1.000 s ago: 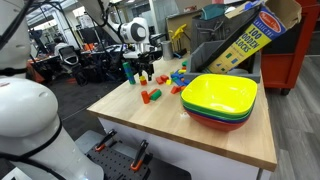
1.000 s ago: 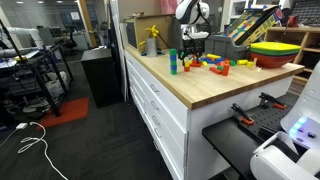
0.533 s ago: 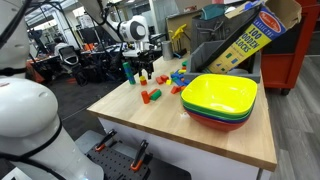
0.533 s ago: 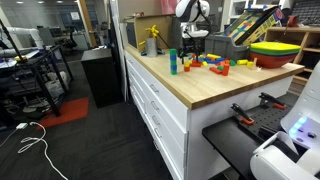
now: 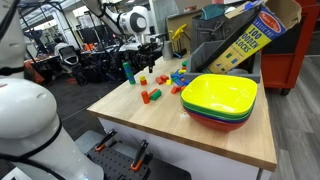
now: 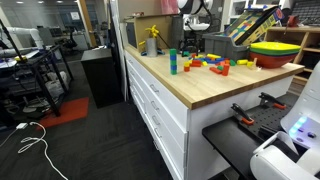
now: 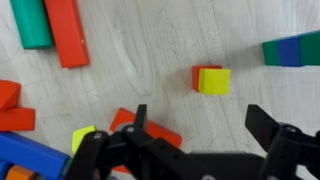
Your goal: Move the red and yellow blocks to the left
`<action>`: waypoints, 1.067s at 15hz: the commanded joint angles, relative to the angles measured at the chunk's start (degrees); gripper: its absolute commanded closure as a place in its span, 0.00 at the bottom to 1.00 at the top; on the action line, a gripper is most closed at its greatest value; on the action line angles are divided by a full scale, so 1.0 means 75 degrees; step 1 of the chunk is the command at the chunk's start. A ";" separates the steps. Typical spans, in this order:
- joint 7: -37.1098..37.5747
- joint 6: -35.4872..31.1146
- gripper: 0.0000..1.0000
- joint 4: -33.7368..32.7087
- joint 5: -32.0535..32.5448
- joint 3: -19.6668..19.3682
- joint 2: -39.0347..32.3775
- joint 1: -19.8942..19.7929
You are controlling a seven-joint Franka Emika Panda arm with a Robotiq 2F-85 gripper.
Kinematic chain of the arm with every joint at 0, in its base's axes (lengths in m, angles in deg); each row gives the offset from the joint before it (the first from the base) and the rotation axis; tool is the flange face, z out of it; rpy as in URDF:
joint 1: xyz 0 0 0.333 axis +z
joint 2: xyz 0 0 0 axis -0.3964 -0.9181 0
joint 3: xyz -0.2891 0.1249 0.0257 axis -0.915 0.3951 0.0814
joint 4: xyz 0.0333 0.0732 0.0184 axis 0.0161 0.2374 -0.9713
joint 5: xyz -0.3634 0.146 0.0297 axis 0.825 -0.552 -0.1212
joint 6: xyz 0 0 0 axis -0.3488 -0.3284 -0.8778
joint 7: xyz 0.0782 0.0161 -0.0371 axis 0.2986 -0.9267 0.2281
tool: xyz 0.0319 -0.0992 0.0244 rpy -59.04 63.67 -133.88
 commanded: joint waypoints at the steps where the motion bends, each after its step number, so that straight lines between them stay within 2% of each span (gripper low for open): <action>1: -0.0070 0.0444 0.00 -0.0047 -0.0078 -0.0086 0.0429 -0.0171; 9: 0.0050 0.1513 0.00 -0.0130 0.0744 -0.0296 0.0978 -0.0223; 12: -0.0132 0.1910 0.00 -0.0128 0.1076 -0.0260 0.1182 -0.0220; 16: -0.0528 0.2017 0.00 0.0008 0.1494 -0.0199 0.1558 -0.0229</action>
